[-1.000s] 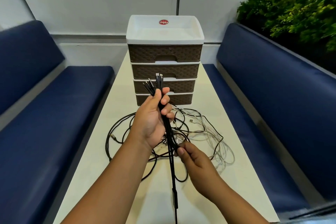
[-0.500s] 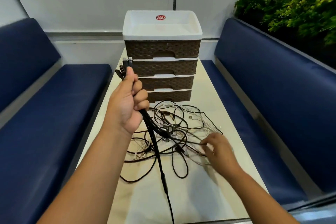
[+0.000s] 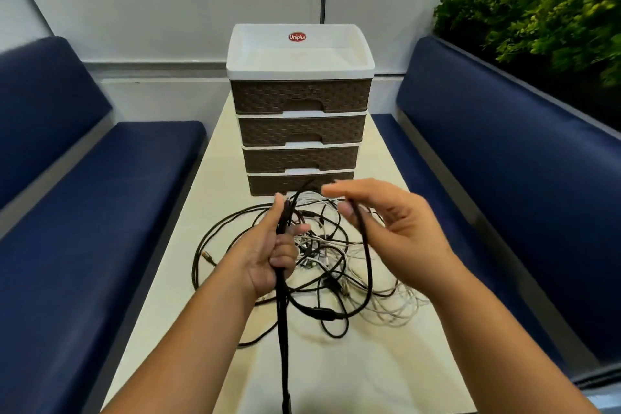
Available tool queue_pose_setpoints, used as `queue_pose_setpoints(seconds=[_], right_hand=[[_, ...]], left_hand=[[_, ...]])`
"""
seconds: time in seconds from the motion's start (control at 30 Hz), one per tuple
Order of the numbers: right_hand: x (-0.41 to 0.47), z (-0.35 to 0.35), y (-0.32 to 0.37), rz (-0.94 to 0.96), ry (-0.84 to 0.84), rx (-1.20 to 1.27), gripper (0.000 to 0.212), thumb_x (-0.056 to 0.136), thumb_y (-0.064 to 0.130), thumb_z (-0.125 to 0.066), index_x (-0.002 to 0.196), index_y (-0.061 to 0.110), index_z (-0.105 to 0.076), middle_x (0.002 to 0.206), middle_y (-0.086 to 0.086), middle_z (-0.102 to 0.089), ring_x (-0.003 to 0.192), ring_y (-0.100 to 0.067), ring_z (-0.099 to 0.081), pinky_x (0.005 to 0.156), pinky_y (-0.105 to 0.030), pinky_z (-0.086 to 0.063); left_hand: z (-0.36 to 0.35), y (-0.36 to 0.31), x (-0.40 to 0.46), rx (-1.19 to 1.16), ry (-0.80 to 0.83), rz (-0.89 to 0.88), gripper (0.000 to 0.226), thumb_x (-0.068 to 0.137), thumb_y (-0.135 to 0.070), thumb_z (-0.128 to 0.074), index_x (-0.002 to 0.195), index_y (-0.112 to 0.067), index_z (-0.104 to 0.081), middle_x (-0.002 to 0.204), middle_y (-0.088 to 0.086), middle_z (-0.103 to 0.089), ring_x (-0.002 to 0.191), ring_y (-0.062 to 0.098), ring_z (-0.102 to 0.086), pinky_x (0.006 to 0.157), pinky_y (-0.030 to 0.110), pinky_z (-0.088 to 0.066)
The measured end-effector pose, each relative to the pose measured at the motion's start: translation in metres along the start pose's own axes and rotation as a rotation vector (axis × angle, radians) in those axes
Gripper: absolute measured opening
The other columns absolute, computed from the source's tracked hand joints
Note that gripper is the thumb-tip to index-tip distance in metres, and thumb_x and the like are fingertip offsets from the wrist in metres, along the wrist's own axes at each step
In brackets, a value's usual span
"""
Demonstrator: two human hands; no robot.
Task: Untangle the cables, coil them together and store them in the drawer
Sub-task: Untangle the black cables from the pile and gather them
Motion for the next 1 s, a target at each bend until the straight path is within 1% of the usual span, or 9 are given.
queue_pose_setpoints(seconds=[0.17,0.3,0.37,0.47,0.63,0.67,0.73,0.8,1.0], right_hand=[[-0.011,-0.023,-0.015,-0.179,0.364,0.265,0.032,0.093,-0.004,-0.05,0.11,0.012,-0.072,0.101,0.0,-0.074,0.101,-0.018,-0.07,0.091,-0.026,-0.051],[-0.002,-0.018,-0.057,-0.417,0.039,0.62,0.045,0.096,-0.007,-0.043,0.12,0.021,-0.068,0.096,-0.004,-0.066,0.081,-0.022,-0.066,0.078,-0.031,-0.055],[0.004,-0.021,-0.082,-0.512,-0.053,0.417,0.044,0.096,-0.003,-0.048,0.124,0.027,-0.063,0.104,-0.005,-0.062,0.08,-0.018,-0.063,0.068,-0.023,-0.052],[0.021,-0.055,-0.104,-0.498,0.104,0.075,0.043,0.09,0.016,-0.066,0.127,0.036,-0.057,0.116,-0.003,-0.055,0.07,-0.012,-0.055,0.061,-0.017,-0.049],[0.04,-0.113,-0.136,-0.36,0.328,-0.174,0.021,0.075,0.051,-0.058,0.095,0.047,-0.058,0.106,-0.011,-0.06,0.082,-0.02,-0.065,0.077,-0.036,-0.054],[0.041,-0.115,-0.124,-0.363,0.317,-0.17,0.006,0.079,0.047,-0.057,0.085,0.047,-0.057,0.097,-0.007,-0.06,0.078,-0.015,-0.063,0.073,-0.033,-0.051],[0.043,-0.112,-0.12,-0.406,0.281,-0.179,0.021,0.091,0.032,-0.057,0.073,0.042,-0.055,0.078,0.007,-0.055,0.067,-0.002,-0.054,0.064,-0.022,-0.04],[0.044,-0.103,-0.116,-0.415,0.206,-0.155,0.019,0.098,0.021,-0.054,0.083,0.031,-0.061,0.073,0.014,-0.057,0.066,0.001,-0.055,0.066,-0.023,-0.042],[0.082,-0.06,-0.077,-0.439,-0.107,0.177,0.017,0.1,0.013,-0.05,0.099,0.008,-0.066,0.096,-0.015,-0.072,0.083,-0.02,-0.07,0.08,-0.031,-0.059]], left_hand=[[0.01,-0.018,0.0,-0.042,-0.08,-0.109,0.032,0.093,-0.041,-0.059,0.073,-0.017,-0.051,0.041,-0.011,-0.02,0.029,0.002,-0.016,0.028,0.013,-0.01],[0.004,-0.037,-0.022,0.179,0.029,-0.167,0.027,0.089,-0.032,-0.061,0.069,-0.023,-0.046,0.046,-0.012,-0.019,0.033,0.001,-0.016,0.031,0.013,-0.008],[-0.009,-0.045,-0.041,0.308,0.104,-0.205,0.025,0.082,-0.034,-0.064,0.064,-0.023,-0.049,0.052,-0.011,-0.014,0.035,0.001,-0.016,0.033,0.013,-0.008],[-0.028,-0.056,-0.065,0.415,0.197,-0.259,0.026,0.076,-0.035,-0.064,0.057,-0.023,-0.052,0.054,-0.01,-0.015,0.036,0.001,-0.015,0.037,0.016,-0.007],[-0.044,-0.067,-0.088,0.438,0.29,-0.316,0.026,0.077,-0.035,-0.062,0.057,-0.022,-0.052,0.05,-0.01,-0.019,0.04,0.002,-0.011,0.04,0.017,-0.005],[-0.044,-0.068,-0.09,0.444,0.292,-0.322,0.026,0.077,-0.035,-0.062,0.056,-0.022,-0.052,0.05,-0.01,-0.02,0.04,0.002,-0.011,0.039,0.017,-0.006],[-0.042,-0.07,-0.094,0.455,0.283,-0.335,0.026,0.077,-0.035,-0.062,0.058,-0.022,-0.052,0.05,-0.01,-0.02,0.039,0.002,-0.013,0.038,0.016,-0.007],[-0.037,-0.071,-0.096,0.476,0.249,-0.362,0.025,0.079,-0.037,-0.062,0.062,-0.021,-0.052,0.05,-0.009,-0.021,0.037,0.002,-0.015,0.036,0.015,-0.009],[-0.012,-0.078,-0.083,0.4,0.017,-0.466,0.033,0.089,-0.044,-0.058,0.093,-0.012,-0.062,0.048,-0.01,-0.025,0.038,0.002,-0.017,0.034,0.015,-0.012]])
Point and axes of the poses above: each hand's wrist, its own x-axis towards the middle knuckle, its own z-axis out of the back of the hand, y = z × x, the point moved 5 cm from there along x, towards the middle knuckle
